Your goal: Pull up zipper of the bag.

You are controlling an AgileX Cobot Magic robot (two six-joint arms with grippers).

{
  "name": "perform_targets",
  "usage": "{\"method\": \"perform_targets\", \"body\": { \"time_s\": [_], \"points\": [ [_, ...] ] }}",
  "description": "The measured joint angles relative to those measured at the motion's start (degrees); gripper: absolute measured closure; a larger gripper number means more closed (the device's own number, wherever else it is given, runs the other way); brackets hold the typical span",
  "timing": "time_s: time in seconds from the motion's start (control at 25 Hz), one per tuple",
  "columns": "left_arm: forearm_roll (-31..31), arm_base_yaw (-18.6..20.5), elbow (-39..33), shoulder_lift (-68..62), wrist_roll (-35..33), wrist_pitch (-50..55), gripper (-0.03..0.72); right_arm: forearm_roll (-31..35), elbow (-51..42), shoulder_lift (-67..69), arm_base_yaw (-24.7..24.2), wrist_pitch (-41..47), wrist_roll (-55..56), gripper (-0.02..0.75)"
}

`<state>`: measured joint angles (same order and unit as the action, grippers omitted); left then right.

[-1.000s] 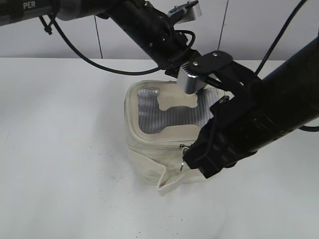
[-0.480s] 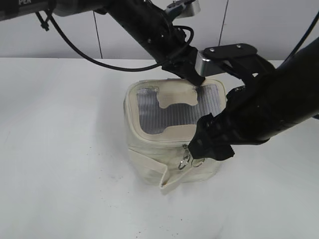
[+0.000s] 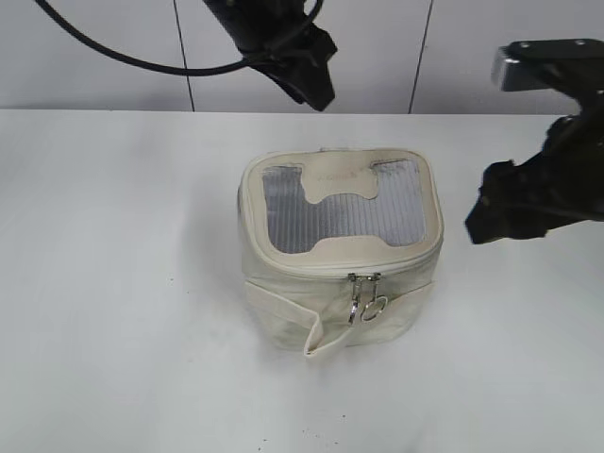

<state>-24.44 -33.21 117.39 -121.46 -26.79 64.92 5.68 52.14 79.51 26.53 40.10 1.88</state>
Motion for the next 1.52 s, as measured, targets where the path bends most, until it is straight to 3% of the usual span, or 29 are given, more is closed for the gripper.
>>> {"method": "perform_targets", "body": {
  "time_s": [0.32,0.6,0.84,1.12,1.52],
  "points": [
    [23.57,0.47,0.0,6.06,15.35,4.83,0.415,-2.74,0.02,-4.89,-14.17,7.39,0.06,0.153],
    [27.54,3.93,-3.19,16.2,21.1,4.8,0.415,-5.68,0.02,-14.0,-15.77,16.07,1.2,0.161],
    [27.98,7.03,-21.59,31.13,21.27,4.8,0.415,-6.16,-1.73,-26.49,-15.77,20.96,1.31,0.162],
    [25.98,7.24,-47.12,51.74,22.14,5.12,0.415,-6.23,-12.59,-43.99,-15.77,22.47,1.31,0.162],
    [22.74,7.24,-72.29,88.89,22.29,5.29,0.415,-6.1,-21.91,-71.06,-15.77,22.84,1.31,0.162]
  ]
}}
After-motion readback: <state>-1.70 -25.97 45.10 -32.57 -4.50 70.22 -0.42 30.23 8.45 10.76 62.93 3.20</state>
